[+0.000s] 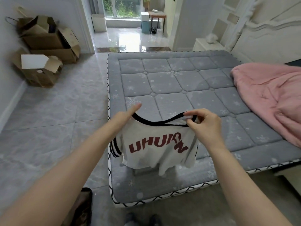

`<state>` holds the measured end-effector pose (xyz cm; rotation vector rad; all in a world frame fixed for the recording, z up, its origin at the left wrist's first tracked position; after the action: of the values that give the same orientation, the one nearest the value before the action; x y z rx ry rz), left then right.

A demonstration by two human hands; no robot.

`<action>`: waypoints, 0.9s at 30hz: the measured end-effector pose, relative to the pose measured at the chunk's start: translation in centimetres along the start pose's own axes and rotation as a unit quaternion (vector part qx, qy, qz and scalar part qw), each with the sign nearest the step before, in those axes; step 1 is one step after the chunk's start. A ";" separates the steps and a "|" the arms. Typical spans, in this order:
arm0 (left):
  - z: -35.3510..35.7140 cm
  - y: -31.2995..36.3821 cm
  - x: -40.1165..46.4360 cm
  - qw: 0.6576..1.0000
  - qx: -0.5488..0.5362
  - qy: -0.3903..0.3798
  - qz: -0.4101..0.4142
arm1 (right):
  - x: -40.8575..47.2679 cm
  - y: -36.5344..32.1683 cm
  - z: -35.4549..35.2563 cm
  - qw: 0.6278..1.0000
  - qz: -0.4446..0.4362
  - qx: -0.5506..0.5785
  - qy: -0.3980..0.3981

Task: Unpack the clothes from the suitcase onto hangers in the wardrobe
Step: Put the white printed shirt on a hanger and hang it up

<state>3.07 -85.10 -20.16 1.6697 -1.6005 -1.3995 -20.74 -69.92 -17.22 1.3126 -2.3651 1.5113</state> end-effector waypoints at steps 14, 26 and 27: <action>1.1 -0.7 1.9 0.920 0.290 0.039 0.261 | -1.6 -2.6 -0.6 0.986 -0.062 -0.064 0.141; -1.2 1.5 1.6 0.964 -0.044 0.114 0.237 | -2.3 -2.5 -2.6 0.971 0.082 -0.004 0.223; -1.7 2.2 1.0 0.955 -0.034 0.123 0.267 | -2.1 -2.7 -2.8 0.970 0.086 -0.008 0.228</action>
<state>3.34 -87.11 -18.01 1.1855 -1.6660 -0.9213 -18.68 -66.89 -14.72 0.6679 -2.2210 1.6171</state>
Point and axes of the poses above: each hand's wrist, its own x-axis towards the middle knuckle, its own z-axis out of the palm, y = z × x, the point moved 2 cm from there along x, towards the middle knuckle, and after that the axes turned 13 degrees about y, right-handed, at the moved point
